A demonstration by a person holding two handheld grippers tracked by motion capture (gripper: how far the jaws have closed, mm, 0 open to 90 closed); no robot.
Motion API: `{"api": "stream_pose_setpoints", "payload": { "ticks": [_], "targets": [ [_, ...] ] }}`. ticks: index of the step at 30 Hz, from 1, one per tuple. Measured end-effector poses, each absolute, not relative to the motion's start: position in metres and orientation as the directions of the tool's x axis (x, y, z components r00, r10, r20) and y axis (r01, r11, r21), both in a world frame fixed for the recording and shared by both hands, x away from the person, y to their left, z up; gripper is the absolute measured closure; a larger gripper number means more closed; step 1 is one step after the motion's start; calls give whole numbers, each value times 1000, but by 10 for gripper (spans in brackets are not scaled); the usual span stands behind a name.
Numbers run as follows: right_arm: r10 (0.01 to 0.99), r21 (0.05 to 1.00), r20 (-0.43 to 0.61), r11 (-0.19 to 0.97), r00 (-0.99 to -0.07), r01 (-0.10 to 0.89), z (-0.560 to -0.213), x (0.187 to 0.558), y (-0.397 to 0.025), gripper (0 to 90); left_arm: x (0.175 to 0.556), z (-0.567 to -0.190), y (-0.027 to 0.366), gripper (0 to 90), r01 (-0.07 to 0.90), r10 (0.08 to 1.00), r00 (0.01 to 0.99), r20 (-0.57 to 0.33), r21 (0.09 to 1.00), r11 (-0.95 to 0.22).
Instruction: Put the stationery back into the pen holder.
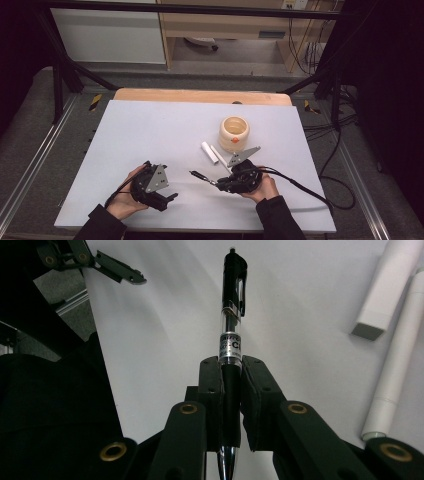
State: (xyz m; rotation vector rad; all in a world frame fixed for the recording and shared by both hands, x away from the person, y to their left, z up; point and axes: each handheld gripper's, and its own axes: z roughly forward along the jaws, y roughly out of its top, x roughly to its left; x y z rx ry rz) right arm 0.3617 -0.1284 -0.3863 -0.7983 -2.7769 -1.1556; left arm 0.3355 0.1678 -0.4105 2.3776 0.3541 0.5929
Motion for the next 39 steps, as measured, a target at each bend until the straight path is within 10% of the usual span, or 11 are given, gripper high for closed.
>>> {"api": "stream_pose_setpoints", "payload": {
  "ticks": [39],
  "targets": [
    [433, 619, 231, 625, -871, 475, -384, 367, -107, 805, 315, -421, 95, 398, -350, 35, 685, 728, 371, -860]
  ]
}}
